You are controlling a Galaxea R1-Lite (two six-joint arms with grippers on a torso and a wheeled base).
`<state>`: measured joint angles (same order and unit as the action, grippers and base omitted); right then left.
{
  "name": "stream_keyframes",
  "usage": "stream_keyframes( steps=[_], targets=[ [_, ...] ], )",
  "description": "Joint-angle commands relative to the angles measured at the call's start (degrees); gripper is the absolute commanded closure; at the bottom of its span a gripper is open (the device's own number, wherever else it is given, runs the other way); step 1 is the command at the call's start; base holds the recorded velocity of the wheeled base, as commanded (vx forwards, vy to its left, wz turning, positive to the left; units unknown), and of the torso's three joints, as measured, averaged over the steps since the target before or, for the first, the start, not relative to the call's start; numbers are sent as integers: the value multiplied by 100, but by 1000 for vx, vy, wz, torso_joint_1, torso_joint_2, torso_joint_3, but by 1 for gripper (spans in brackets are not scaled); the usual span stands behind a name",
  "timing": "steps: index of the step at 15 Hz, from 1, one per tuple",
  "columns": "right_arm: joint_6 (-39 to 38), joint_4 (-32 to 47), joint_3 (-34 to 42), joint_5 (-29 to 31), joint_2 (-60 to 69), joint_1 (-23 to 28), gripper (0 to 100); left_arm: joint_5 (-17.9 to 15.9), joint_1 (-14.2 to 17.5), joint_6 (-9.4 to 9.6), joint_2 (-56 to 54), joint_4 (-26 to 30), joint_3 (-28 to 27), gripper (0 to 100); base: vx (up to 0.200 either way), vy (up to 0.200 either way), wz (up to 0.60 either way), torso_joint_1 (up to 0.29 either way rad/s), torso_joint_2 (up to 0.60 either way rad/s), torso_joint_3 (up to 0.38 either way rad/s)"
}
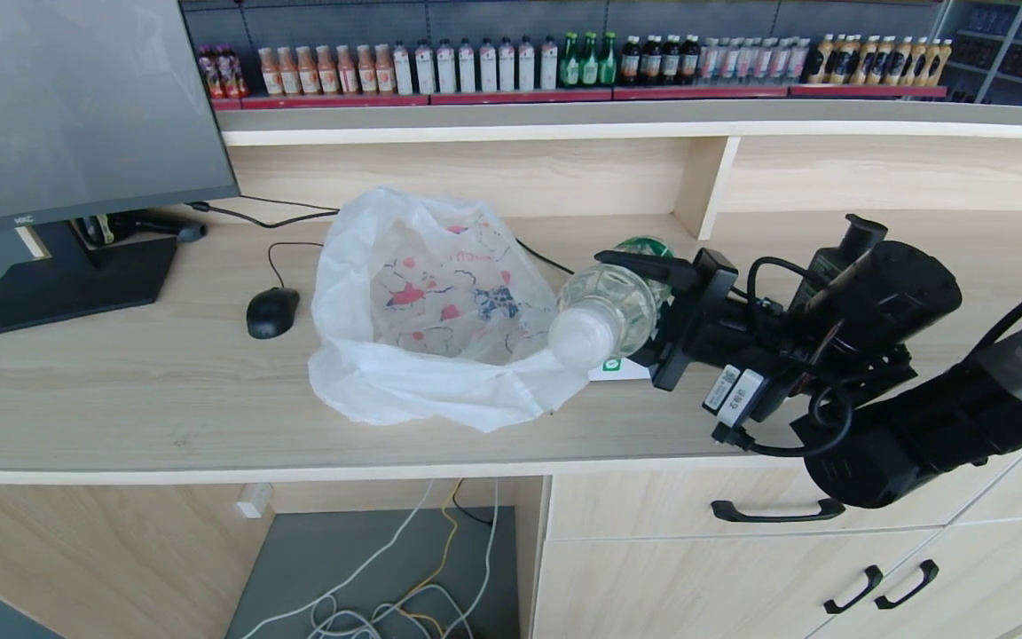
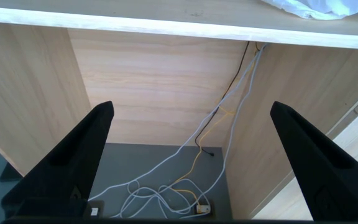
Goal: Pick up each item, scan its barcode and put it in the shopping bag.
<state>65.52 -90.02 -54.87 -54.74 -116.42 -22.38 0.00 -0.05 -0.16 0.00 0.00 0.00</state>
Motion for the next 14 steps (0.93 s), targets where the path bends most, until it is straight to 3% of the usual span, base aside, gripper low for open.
stream_keyframes(
  steps=[1, 14],
  targets=[
    [-5, 2, 3, -2, -21, -3, 100, 0, -4, -2, 0, 0, 0, 0, 0, 0, 0, 0, 0, 0],
    [-5, 2, 3, -2, -109, -21, 100, 0, -4, -2, 0, 0, 0, 0, 0, 0, 0, 0, 0, 0]
  ],
)
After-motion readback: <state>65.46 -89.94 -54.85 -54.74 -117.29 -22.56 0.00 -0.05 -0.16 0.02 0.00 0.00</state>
